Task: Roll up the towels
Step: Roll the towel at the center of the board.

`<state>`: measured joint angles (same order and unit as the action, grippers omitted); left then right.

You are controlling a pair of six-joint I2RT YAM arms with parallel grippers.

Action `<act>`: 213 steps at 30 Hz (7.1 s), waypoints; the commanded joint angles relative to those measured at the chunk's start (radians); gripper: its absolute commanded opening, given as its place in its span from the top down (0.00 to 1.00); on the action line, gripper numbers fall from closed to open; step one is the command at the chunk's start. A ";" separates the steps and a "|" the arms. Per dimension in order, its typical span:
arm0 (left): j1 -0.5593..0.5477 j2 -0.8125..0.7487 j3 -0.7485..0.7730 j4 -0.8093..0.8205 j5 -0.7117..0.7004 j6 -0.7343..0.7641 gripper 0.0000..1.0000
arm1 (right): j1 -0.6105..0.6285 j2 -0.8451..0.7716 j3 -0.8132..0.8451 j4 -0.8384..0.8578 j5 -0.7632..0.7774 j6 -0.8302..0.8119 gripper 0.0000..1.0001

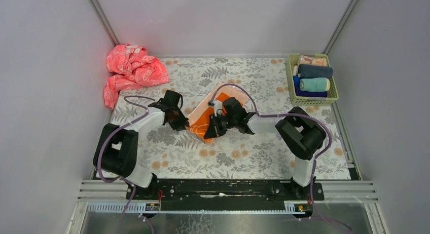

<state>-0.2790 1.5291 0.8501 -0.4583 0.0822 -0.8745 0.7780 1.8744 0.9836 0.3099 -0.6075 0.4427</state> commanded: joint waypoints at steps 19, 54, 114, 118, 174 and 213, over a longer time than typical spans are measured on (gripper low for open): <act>0.018 0.114 0.072 -0.029 -0.072 0.118 0.67 | -0.114 0.139 -0.117 0.326 -0.248 0.461 1.00; 0.121 -0.360 -0.364 0.394 0.301 -0.116 0.35 | -0.174 0.265 -0.076 0.167 -0.268 0.554 1.00; 0.060 0.061 -0.125 0.314 0.136 -0.080 0.68 | 0.174 0.034 0.367 -0.606 0.583 -0.393 0.44; 0.051 0.071 -0.108 0.308 0.133 -0.077 0.67 | 0.174 0.047 0.353 -0.612 0.624 -0.413 0.44; 0.027 -0.114 -0.120 0.255 0.158 -0.081 0.39 | -0.158 0.080 0.104 -0.078 -0.286 0.092 1.00; 0.026 0.162 -0.028 0.264 0.101 -0.035 0.53 | 0.188 -0.145 0.200 -0.473 0.738 -0.438 0.43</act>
<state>-0.2546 1.6569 0.8131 -0.1589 0.2565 -0.9436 0.8848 1.7279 1.1324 -0.1249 -0.0982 0.1444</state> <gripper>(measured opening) 0.469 0.565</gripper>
